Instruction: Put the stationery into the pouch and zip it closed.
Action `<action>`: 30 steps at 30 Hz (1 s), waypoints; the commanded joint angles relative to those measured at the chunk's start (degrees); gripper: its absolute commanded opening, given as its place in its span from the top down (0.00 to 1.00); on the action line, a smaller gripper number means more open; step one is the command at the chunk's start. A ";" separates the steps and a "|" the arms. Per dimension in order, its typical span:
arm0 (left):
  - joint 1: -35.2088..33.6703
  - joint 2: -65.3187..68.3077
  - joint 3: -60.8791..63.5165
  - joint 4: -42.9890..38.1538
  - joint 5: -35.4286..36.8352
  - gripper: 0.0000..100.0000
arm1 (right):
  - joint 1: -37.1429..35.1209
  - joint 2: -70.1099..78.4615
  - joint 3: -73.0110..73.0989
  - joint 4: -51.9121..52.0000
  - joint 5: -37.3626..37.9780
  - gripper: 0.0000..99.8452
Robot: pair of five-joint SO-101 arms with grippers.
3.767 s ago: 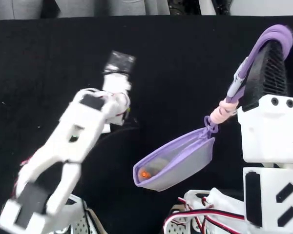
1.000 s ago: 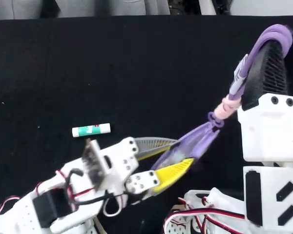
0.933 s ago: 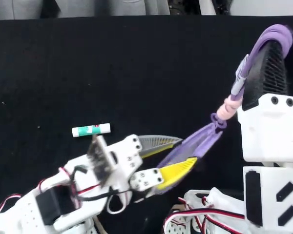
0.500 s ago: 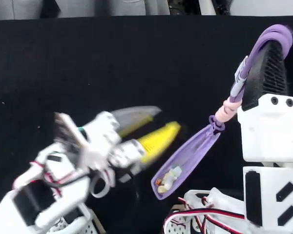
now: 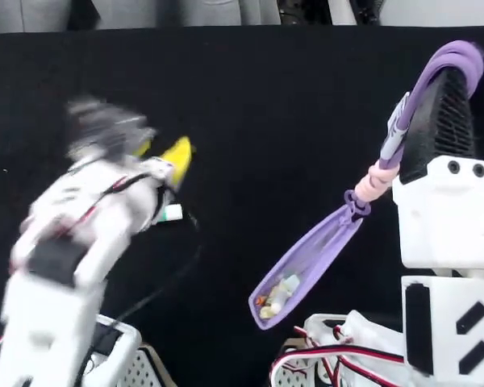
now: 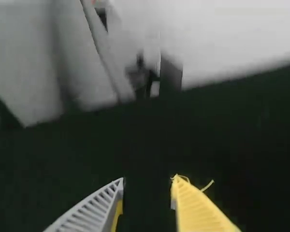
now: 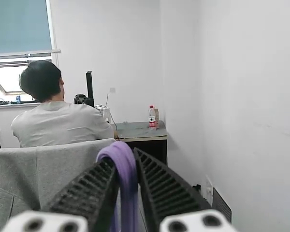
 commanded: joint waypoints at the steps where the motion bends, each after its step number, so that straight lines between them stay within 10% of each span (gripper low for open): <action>1: -4.62 13.01 6.81 -0.26 -18.11 0.83 | 0.44 0.75 -0.48 1.67 0.53 0.99; 20: -9.54 54.42 -1.36 -0.35 -33.49 0.83 | 0.62 0.84 -0.48 1.67 0.53 0.99; 30: -5.93 48.97 -4.18 11.16 -39.56 0.83 | 0.53 0.92 -0.48 1.67 0.53 0.99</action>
